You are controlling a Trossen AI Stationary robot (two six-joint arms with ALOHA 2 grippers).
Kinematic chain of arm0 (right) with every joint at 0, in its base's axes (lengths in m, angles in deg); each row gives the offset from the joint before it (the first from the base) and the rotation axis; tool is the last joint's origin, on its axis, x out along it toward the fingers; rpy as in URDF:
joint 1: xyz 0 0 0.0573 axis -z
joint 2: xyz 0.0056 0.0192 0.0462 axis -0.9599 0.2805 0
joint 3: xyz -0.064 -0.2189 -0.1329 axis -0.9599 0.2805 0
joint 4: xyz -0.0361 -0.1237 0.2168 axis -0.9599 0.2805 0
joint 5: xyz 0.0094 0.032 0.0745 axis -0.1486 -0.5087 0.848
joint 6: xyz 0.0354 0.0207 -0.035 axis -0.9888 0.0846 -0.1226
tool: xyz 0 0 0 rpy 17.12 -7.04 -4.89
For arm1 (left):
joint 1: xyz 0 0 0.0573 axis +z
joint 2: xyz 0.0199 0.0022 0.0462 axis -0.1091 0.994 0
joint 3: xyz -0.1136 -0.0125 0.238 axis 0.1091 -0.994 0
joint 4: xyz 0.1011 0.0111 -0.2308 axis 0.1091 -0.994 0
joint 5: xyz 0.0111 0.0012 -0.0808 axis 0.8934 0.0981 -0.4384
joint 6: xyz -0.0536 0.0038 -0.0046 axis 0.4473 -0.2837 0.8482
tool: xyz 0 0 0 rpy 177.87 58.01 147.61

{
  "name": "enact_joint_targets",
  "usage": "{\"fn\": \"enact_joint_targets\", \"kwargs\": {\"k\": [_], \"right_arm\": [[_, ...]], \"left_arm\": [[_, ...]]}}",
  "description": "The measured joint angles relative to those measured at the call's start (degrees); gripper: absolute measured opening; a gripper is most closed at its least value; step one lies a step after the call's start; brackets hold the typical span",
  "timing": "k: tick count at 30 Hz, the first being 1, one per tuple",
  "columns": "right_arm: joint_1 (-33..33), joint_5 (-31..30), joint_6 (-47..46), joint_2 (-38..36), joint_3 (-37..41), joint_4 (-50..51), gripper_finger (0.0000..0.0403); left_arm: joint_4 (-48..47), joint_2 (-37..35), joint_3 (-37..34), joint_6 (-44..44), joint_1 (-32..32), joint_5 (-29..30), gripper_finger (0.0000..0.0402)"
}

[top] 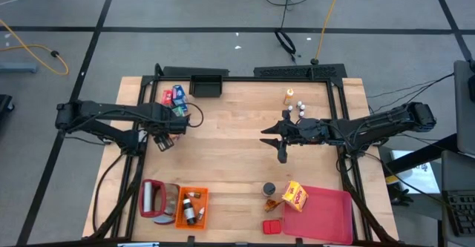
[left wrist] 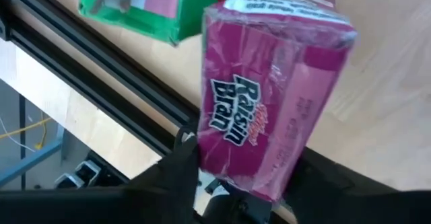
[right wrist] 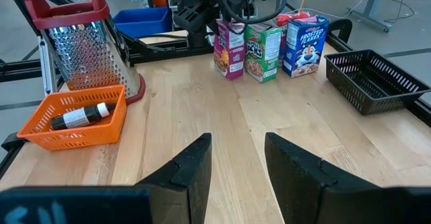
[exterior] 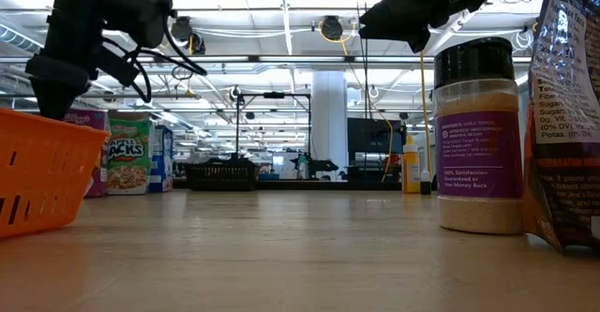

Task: Pick & Place Kitchen Items
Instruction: Put the purple cereal box into the red bin

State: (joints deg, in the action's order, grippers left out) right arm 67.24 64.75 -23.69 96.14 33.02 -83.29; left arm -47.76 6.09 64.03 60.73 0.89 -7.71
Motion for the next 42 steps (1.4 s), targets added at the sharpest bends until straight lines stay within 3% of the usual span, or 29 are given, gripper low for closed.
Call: {"fn": "enact_joint_targets", "kwargs": {"k": [7,12,21,29,35,42], "right_arm": [[-0.01,-0.02,-0.01,0.00,0.04,0.00,0.0130],[0.01,-0.02,-0.02,0.00,0.04,0.00,0.0130],[0.01,-0.05,-0.02,-0.02,1.00,-0.21,0.0130],[0.00,-0.20,-0.15,-0.02,1.66,-1.52,0.0130],[0.00,-0.09,-0.07,-0.02,1.66,-4.13,0.0130],[0.01,-0.04,-0.22,-0.02,1.66,-4.39,0.0130]], "left_arm": [[-0.09,0.00,-0.04,0.42,0.00,-0.26,0.0070],[-0.97,0.00,-0.02,1.25,-0.17,-2.19,0.0037],[-5.63,-0.64,3.49,5.47,-3.04,-4.84,0.0029],[-5.32,-0.68,13.38,10.26,-9.52,-8.58,0.0028],[3.88,-0.70,20.41,12.72,-14.89,-8.60,0.0028],[15.09,4.41,24.59,6.96,-18.49,-6.21,0.0028]]}}
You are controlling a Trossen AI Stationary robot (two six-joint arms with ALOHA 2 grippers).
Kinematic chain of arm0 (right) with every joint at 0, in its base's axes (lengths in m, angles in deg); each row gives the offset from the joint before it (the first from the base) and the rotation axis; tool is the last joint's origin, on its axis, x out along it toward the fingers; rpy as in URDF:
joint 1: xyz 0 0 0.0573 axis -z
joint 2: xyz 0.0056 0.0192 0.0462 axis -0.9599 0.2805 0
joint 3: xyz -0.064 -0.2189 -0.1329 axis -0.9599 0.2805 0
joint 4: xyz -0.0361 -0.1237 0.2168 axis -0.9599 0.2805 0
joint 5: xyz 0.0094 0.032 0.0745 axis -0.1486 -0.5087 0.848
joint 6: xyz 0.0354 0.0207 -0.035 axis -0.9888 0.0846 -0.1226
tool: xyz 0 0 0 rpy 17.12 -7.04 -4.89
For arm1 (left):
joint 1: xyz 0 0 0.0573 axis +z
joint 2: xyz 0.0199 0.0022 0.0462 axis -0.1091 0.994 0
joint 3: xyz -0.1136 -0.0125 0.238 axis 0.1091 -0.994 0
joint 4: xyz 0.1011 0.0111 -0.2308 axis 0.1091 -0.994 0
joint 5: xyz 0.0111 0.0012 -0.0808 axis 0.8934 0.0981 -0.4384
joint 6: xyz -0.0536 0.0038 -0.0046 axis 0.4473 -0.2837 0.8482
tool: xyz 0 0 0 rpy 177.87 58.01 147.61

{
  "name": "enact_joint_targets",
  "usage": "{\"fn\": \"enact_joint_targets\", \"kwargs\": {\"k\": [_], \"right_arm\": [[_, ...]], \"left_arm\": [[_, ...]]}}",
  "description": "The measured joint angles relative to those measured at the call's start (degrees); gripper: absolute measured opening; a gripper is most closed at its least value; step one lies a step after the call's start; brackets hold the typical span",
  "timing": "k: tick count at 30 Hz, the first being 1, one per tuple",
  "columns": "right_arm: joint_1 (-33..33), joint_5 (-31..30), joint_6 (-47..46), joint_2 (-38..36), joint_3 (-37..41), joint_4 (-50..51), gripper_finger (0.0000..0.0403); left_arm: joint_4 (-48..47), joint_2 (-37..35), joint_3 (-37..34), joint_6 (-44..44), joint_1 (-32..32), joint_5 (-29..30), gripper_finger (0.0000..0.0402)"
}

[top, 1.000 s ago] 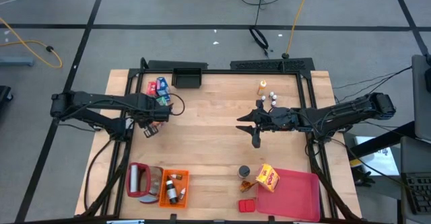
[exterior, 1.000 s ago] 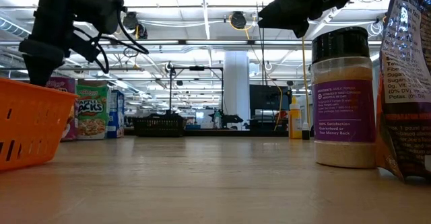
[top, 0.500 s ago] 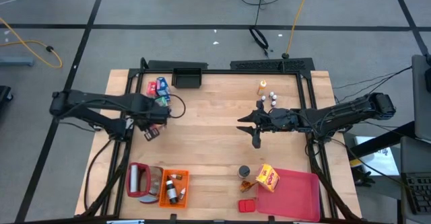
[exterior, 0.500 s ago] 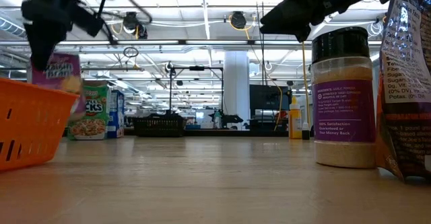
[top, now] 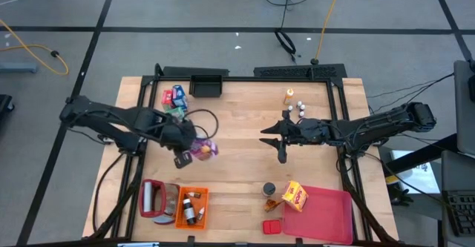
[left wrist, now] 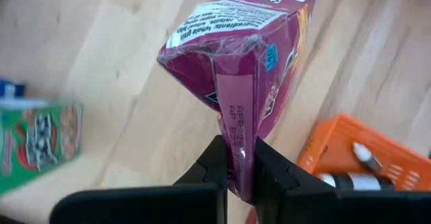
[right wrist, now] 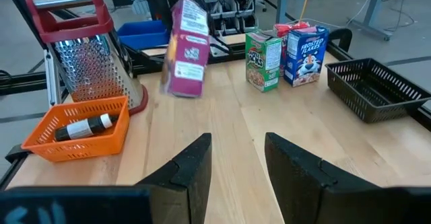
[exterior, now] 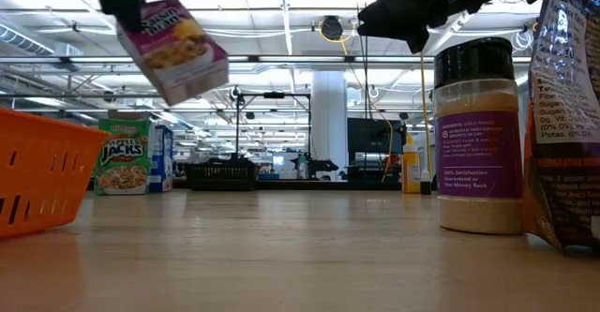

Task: Pick & Place Kitchen Items
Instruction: Put the purple cereal box into the red bin

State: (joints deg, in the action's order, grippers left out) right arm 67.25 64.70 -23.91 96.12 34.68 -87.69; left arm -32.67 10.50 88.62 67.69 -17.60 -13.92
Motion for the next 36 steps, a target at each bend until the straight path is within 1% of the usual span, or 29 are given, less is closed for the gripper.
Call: {"fn": "enact_joint_targets", "kwargs": {"k": [4,7,11,17,23,27,30,32,36], "right_arm": [[0.00,0.02,-0.03,0.00,-0.02,-1.91,0.0130],[-0.02,0.23,-0.04,0.00,-0.02,-2.44,0.0130],[-0.02,0.22,-0.04,0.24,-0.02,-2.51,0.0130],[-0.02,1.62,-0.01,1.08,-0.09,-3.23,0.0130],[-0.02,1.62,0.37,1.16,-0.04,-3.29,0.0130],[-0.02,2.36,1.84,1.20,-0.04,-3.32,0.0134],[-0.02,4.69,1.92,1.20,-0.04,-3.25,0.0153],[-0.02,4.70,2.44,1.20,-0.04,-3.26,0.0172],[-0.02,4.72,3.54,1.20,-0.04,-3.26,0.0208]], "left_arm": [[-0.18,6.42,3.12,-2.18,0.22,0.82,0.0028],[-0.12,11.63,6.67,-5.49,0.56,0.88,0.0028],[-0.08,18.57,13.02,-10.61,1.01,1.88,0.0028],[0.02,26.20,23.28,-18.79,1.60,6.19,0.0028],[0.42,30.64,31.29,-23.14,1.73,10.67,0.0028],[3.28,31.85,32.61,-26.01,1.37,11.72,0.0028],[3.40,32.06,32.61,-27.05,1.04,11.72,0.0028],[4.48,32.36,32.61,-26.73,1.03,11.83,0.0028],[5.85,32.59,32.57,-26.98,0.98,14.27,0.0028]]}}
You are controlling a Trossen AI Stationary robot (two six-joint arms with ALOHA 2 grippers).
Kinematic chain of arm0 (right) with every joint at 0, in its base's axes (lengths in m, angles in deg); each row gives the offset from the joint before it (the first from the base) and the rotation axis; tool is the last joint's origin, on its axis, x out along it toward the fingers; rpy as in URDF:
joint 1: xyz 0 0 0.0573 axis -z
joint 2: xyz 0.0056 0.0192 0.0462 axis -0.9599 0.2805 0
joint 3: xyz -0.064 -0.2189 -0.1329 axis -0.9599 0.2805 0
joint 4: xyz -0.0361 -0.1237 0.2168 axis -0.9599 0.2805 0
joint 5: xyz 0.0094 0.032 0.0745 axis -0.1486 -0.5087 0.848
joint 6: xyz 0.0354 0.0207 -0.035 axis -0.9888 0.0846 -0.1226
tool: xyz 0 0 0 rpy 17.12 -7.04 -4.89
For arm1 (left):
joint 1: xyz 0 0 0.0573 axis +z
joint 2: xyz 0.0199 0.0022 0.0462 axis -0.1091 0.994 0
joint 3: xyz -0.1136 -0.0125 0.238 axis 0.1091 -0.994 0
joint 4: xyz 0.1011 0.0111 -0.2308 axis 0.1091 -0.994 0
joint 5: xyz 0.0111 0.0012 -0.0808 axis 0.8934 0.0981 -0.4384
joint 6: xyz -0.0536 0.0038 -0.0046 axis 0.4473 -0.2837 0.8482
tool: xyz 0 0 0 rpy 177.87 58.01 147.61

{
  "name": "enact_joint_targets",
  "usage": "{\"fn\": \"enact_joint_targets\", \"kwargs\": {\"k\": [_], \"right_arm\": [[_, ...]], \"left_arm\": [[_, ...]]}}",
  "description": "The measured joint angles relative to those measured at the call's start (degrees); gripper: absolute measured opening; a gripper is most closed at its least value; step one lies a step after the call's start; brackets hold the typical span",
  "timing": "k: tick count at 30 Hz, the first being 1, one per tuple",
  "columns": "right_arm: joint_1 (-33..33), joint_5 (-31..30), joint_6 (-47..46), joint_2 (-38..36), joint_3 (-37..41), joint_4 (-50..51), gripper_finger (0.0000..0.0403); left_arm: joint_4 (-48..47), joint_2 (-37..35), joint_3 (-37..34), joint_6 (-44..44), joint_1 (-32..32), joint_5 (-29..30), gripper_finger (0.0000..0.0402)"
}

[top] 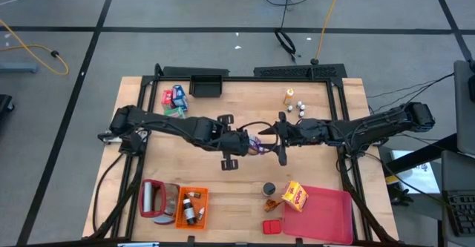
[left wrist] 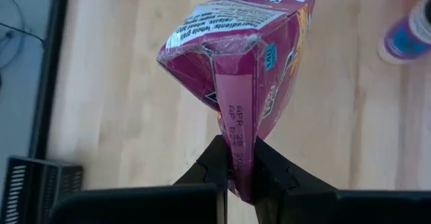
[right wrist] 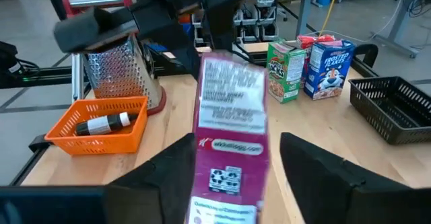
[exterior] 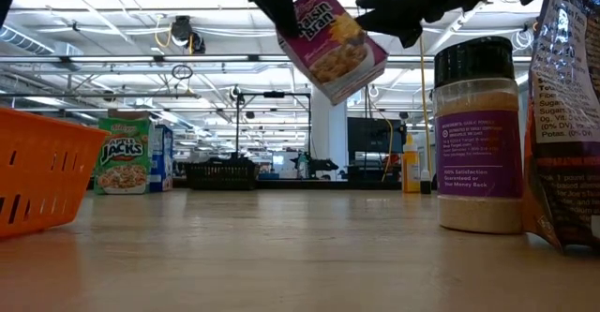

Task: Pick & Place Kitchen Items
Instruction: Put the purple cereal box into the red bin

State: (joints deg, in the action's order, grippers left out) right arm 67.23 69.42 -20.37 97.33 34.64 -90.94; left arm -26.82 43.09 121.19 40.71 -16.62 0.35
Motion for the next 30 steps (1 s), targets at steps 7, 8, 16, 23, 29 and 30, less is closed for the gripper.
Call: {"fn": "enact_joint_targets", "kwargs": {"k": [7,8,16,23,29,30], "right_arm": [[0.00,-0.02,-0.04,0.00,0.00,0.00,0.0249],[0.00,-0.02,-0.02,0.00,0.00,0.02,0.0253],[0.02,-0.13,0.28,2.89,-0.07,-3.24,0.0265],[0.04,-0.19,1.10,5.18,-0.07,-7.39,0.0235],[0.04,-0.12,0.96,5.20,-0.07,-7.26,0.0163],[0.04,-0.05,0.95,5.20,-0.07,-7.24,0.0149]], "left_arm": [[2.23,-0.03,0.00,0.15,0.02,3.20,0.0028],[2.69,-0.04,0.00,-0.08,0.04,3.21,0.0028],[6.45,-0.04,0.01,-1.06,0.04,3.35,0.0028],[5.95,-0.04,-0.02,-2.41,0.04,2.92,0.0028],[5.88,-0.04,-0.02,-2.58,0.04,2.83,0.0028],[5.83,-0.04,-0.02,-2.57,0.04,2.85,0.0028]]}}
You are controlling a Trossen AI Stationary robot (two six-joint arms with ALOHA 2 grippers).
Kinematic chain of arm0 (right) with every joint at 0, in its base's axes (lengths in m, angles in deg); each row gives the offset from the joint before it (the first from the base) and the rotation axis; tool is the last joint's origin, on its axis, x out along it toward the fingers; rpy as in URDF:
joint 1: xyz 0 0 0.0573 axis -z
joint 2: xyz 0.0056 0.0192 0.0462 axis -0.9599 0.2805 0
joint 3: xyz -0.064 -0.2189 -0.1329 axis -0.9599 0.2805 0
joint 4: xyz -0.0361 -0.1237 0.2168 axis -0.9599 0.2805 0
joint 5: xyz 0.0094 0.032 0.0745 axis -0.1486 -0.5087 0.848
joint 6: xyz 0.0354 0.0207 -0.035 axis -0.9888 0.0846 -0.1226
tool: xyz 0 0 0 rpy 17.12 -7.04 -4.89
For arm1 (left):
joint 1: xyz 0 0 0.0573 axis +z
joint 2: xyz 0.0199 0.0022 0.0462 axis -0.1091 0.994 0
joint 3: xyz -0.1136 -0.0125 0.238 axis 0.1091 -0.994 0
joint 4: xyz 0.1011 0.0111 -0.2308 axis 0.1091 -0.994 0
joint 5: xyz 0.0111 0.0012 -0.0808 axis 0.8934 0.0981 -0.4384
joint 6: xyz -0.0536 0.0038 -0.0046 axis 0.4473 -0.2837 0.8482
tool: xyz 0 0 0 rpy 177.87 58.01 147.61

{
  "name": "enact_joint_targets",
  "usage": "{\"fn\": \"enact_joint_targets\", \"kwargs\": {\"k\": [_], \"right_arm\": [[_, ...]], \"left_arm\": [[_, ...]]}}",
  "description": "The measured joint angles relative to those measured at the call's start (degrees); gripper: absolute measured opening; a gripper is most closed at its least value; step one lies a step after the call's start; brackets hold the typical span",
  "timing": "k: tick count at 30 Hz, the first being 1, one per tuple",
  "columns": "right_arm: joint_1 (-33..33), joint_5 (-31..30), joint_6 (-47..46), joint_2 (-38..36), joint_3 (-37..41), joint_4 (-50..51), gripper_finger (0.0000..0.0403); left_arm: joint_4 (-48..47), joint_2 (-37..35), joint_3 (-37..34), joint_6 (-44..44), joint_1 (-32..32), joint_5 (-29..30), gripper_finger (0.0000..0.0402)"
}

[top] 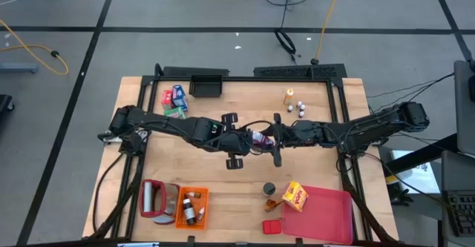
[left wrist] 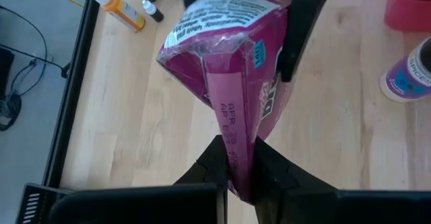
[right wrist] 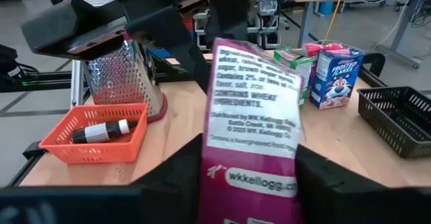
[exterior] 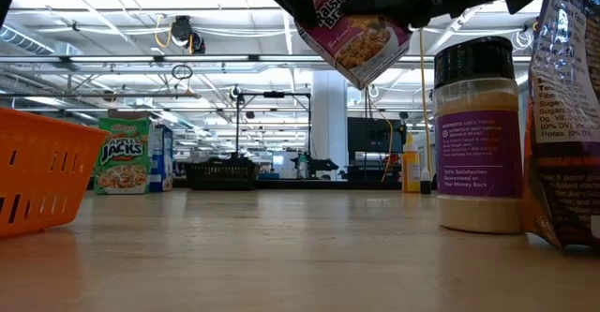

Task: Pick & Place Kitchen Items
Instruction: Put the purple cereal box into the red bin

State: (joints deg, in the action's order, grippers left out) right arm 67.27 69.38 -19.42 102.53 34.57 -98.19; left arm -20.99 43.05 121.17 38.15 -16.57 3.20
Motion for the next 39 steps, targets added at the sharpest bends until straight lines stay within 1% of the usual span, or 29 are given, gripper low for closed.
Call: {"fn": "enact_joint_targets", "kwargs": {"k": [4,8,11,15,20,22,24,27,29,33,39], "right_arm": [[0.00,0.13,0.01,0.00,0.00,0.01,0.0102],[0.00,0.09,0.13,0.00,0.02,0.11,0.0076],[-0.02,0.11,0.23,0.00,0.02,0.16,0.0066],[-0.02,0.07,0.22,-0.53,0.04,0.84,0.0064],[-0.38,-0.04,-0.10,-2.88,0.04,4.14,0.0063],[-1.09,-0.07,-0.04,-4.18,0.04,5.49,0.0062],[-2.22,-0.06,0.16,-5.51,0.04,6.48,0.0059],[-4.37,-0.10,0.38,-7.71,0.04,9.40,0.0054],[-6.20,-0.20,0.34,-9.29,0.04,12.24,0.0053],[-10.53,-0.16,0.24,-11.81,0.10,16.56,0.0053],[-17.97,-0.35,-1.14,-14.18,0.11,18.75,0.0052]], "left_arm": [[-0.06,0.00,0.00,1.40,0.00,-0.44,0.0037],[-0.18,0.00,0.00,1.96,0.00,-0.52,0.0066],[-0.46,-0.01,0.00,1.39,0.00,-0.21,0.0095],[-1.74,-0.09,0.00,1.52,0.00,0.32,0.0130],[-3.96,-0.65,0.00,1.96,0.04,0.78,0.0158],[-5.70,-1.46,-0.10,1.98,0.04,1.53,0.0164],[-5.29,-2.01,0.02,2.32,0.02,2.90,0.0167],[-7.79,-3.01,-0.02,4.56,0.06,5.09,0.0167],[-7.82,-3.98,-0.02,5.52,0.07,6.02,0.0168],[-8.86,-4.18,-0.02,6.53,0.06,6.21,0.0168],[-10.65,-4.31,-0.04,7.92,0.04,6.11,0.0170]]}}
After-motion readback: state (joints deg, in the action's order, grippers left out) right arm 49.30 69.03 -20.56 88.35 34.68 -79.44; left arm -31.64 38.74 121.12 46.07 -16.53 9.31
